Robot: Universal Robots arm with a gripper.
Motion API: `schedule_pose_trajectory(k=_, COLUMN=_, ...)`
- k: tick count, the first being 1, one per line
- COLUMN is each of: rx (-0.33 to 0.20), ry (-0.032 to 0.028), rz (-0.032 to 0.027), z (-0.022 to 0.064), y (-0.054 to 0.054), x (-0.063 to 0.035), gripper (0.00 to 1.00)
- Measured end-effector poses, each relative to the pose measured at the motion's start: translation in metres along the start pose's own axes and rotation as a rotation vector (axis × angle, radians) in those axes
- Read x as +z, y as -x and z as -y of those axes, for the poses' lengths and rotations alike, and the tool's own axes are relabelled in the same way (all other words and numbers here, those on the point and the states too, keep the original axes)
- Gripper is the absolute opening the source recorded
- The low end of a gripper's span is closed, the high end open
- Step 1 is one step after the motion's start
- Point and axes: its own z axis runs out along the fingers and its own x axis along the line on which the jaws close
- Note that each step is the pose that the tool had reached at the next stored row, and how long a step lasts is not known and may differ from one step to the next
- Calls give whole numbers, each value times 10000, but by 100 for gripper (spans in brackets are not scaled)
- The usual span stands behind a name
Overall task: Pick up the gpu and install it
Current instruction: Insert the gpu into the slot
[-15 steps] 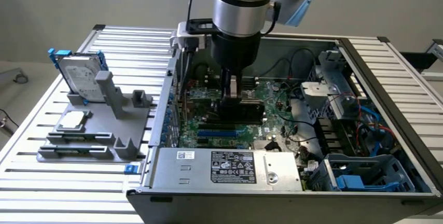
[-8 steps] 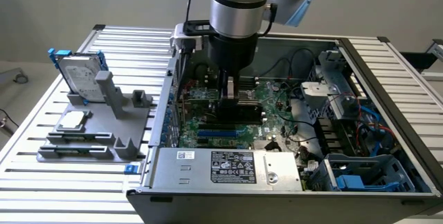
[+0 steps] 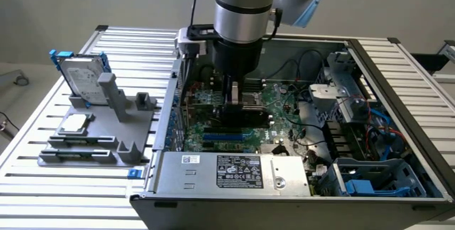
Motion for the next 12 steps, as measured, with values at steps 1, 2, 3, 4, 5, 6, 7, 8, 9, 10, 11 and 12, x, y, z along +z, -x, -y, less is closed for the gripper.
schedule_pose_trajectory(k=1, rx=16, ry=23, rz=0, z=0, y=0, x=9, gripper=27)
schedule_pose_trajectory(k=2, rx=32, ry=46, rz=2, z=0, y=-1, x=20, gripper=27)
schedule_pose_trajectory(k=3, rx=45, ry=67, rz=3, z=0, y=-1, x=29, gripper=27)
schedule_pose_trajectory(k=4, rx=58, ry=87, rz=5, z=0, y=-2, x=39, gripper=27)
schedule_pose_trajectory(k=5, rx=71, ry=104, rz=7, z=0, y=-4, x=48, gripper=27)
schedule_pose_trajectory(k=6, rx=79, ry=112, rz=5, z=0, y=-8, x=54, gripper=27)
schedule_pose_trajectory(k=7, rx=83, ry=113, rz=6, z=0, y=-12, x=59, gripper=27)
schedule_pose_trajectory(k=8, rx=82, ry=113, rz=7, z=0, y=-18, x=60, gripper=27)
schedule_pose_trajectory(k=9, rx=82, ry=113, rz=7, z=0, y=-25, x=62, gripper=27)
schedule_pose_trajectory(k=10, rx=82, ry=114, rz=7, z=0, y=-34, x=64, gripper=27)
schedule_pose_trajectory(k=11, rx=83, ry=114, rz=6, z=-1, y=-43, x=67, gripper=27)
schedule_pose_trajectory(k=12, rx=86, ry=114, rz=6, z=-1, y=-51, x=74, gripper=27)
